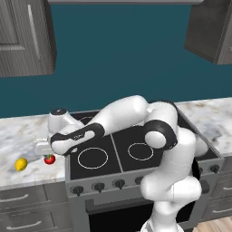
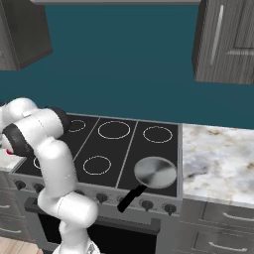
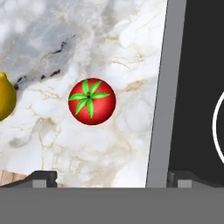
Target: Put the lemon and tomato in the pan. Then turn on the front right burner and set the heat to medium.
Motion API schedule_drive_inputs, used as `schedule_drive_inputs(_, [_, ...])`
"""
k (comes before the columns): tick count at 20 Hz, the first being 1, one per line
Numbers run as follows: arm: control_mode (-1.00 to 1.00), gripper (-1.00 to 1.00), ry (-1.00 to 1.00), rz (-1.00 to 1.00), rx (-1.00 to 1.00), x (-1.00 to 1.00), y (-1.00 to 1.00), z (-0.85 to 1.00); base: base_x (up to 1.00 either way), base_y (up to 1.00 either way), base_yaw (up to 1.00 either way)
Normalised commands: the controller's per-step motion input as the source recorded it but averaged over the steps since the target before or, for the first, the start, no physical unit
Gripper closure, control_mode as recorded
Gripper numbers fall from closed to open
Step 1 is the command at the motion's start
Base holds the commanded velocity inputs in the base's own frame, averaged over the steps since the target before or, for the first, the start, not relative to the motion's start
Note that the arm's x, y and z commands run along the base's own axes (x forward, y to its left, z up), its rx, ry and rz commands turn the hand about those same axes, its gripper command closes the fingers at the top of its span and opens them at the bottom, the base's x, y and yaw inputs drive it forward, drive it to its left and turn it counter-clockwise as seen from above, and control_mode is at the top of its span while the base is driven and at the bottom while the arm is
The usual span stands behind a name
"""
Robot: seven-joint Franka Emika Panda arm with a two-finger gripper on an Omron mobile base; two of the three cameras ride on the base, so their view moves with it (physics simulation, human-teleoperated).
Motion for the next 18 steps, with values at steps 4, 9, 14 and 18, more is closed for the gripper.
schedule_drive_inputs(4, [-1.0, -1.0, 0.0, 0.0, 0.0, 0.17, 0.34, -0.16, 0.0, 0.0, 0.0])
schedule_drive_inputs(9, [-1.0, -1.0, 0.0, 0.0, -0.01, 0.19, 0.28, 0.0, 0.0, 0.0, 0.0])
schedule_drive_inputs(14, [-1.0, -1.0, 0.03, 0.0, -0.01, 0.18, 0.09, 0.0, 0.0, 0.0, 0.0])
schedule_drive_inputs(18, [-1.0, -1.0, 0.01, 0.0, 0.0, 0.03, 0.0, -0.08, 0.0, 0.0, 0.0])
